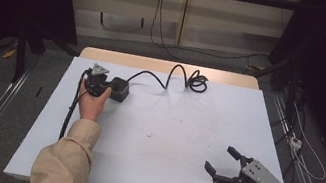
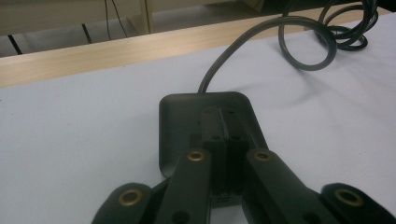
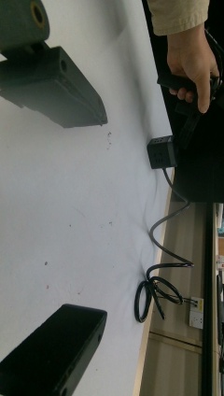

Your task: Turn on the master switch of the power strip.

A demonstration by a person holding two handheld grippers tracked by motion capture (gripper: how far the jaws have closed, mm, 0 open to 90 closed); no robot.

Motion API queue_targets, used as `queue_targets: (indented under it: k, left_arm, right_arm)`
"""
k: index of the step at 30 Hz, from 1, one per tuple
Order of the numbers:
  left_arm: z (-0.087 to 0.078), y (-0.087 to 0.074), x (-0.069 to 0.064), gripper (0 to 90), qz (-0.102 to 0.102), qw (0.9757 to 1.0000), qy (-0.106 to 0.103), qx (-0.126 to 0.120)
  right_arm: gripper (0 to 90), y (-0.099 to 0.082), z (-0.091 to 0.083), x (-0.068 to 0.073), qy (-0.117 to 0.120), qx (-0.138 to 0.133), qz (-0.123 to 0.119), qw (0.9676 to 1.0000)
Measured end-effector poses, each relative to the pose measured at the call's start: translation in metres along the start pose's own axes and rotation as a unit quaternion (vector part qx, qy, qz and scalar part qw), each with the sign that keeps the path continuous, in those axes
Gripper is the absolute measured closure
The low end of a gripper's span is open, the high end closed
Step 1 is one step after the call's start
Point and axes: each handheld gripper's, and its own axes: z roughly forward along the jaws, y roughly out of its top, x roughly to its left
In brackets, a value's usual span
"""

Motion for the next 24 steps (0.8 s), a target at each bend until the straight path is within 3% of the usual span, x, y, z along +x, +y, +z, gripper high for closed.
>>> queue_targets:
  k: [17, 24]
  left_arm:
    - [0.0, 0.0, 0.0011, 90.0, -0.008, 0.9999, 0.002, -0.008]
    - [-0.0054, 0.0038, 0.0015, 85.1, -0.019, 0.9996, -0.006, -0.018]
  right_arm:
    - [5.7, 0.0007, 0.0007, -0.0007, 0.0, -0.002, -0.002, 1.0]
    - [5.6, 0.0013, 0.0008, -0.0013, 0.0, -0.002, -0.001, 1.0]
